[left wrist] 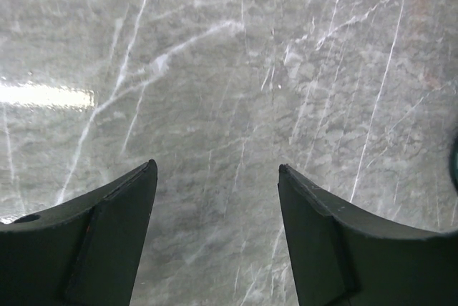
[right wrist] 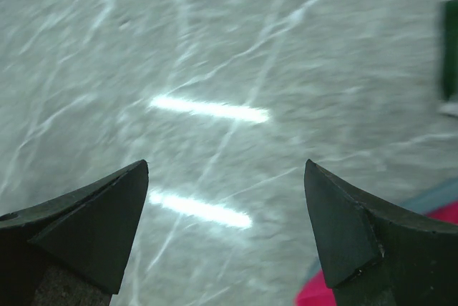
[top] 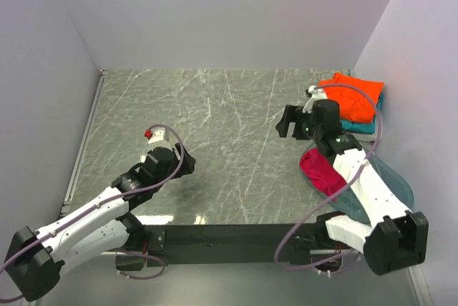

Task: Fold and stack the t-shirts
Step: Neatly place the folded tshirt to the corner

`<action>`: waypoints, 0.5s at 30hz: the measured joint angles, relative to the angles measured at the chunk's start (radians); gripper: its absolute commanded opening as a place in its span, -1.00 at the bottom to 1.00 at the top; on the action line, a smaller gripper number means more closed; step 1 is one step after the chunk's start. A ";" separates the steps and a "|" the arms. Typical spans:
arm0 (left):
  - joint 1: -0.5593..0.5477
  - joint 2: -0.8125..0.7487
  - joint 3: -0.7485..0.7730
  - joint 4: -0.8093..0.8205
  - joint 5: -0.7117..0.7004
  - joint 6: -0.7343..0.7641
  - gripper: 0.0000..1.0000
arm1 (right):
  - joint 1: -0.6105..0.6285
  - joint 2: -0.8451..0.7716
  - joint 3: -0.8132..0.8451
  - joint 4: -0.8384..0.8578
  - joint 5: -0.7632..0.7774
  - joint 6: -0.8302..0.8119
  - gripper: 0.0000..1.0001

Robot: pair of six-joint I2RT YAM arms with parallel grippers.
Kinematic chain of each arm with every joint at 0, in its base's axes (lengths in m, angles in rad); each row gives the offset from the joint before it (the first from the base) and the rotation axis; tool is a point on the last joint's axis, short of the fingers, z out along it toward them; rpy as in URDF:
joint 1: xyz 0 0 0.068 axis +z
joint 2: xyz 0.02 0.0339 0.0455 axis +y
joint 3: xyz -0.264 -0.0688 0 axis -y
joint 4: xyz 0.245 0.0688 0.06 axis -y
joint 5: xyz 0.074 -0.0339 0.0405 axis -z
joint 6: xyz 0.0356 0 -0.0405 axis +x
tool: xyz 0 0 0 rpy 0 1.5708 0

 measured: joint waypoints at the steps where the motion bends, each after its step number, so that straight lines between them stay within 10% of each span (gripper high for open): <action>1: 0.000 -0.003 0.006 -0.006 -0.005 0.005 0.51 | 0.026 -0.021 -0.017 0.006 -0.026 0.009 0.91; 15: 0.000 -0.012 0.073 -0.053 -0.050 0.014 0.56 | 0.227 -0.110 -0.172 0.072 -0.094 0.100 0.93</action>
